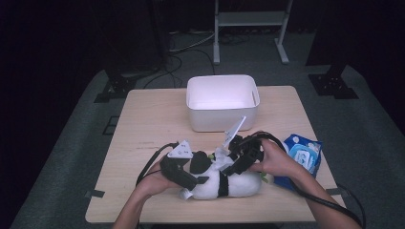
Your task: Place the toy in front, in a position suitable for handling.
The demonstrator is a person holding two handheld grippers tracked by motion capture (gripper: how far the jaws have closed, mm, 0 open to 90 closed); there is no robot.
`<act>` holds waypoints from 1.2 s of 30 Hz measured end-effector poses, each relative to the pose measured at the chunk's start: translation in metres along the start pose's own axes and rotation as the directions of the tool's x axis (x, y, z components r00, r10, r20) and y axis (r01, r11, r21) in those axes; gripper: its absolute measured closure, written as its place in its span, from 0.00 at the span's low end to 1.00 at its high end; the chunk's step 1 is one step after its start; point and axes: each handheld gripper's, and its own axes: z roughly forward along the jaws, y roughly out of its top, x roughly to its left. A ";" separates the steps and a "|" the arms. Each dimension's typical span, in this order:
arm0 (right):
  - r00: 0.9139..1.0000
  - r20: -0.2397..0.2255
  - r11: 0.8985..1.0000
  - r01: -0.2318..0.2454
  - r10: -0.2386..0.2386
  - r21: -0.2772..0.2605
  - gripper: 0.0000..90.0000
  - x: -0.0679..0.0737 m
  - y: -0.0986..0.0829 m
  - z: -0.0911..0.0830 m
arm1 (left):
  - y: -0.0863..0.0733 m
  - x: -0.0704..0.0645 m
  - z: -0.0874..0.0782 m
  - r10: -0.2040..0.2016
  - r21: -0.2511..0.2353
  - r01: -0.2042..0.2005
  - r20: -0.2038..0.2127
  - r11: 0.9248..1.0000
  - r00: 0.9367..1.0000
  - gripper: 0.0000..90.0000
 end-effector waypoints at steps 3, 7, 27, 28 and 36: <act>1.000 -0.004 1.000 0.008 -0.008 0.007 0.52 0.000 0.000 0.006 | 0.000 -0.001 0.000 0.005 0.007 -0.005 0.001 1.000 1.000 0.10; 1.000 -0.016 1.000 0.009 -0.009 0.010 0.54 0.001 0.000 0.015 | 0.000 -0.002 0.002 0.014 0.023 -0.014 0.000 1.000 1.000 0.10; 0.996 0.085 0.997 0.008 -0.001 -0.081 0.92 -0.007 0.014 -0.004 | 0.021 0.008 0.000 0.031 -0.023 -0.033 -0.080 0.999 0.996 0.14; 0.996 0.084 0.997 0.002 0.005 -0.076 0.92 -0.009 0.014 -0.004 | 0.022 0.009 0.000 0.030 -0.028 -0.033 -0.081 0.999 0.996 0.15; 0.999 0.004 0.998 -0.033 0.033 -0.050 0.91 -0.016 0.008 -0.006 | 0.024 0.006 -0.006 0.057 -0.023 -0.058 -0.034 0.998 0.998 0.10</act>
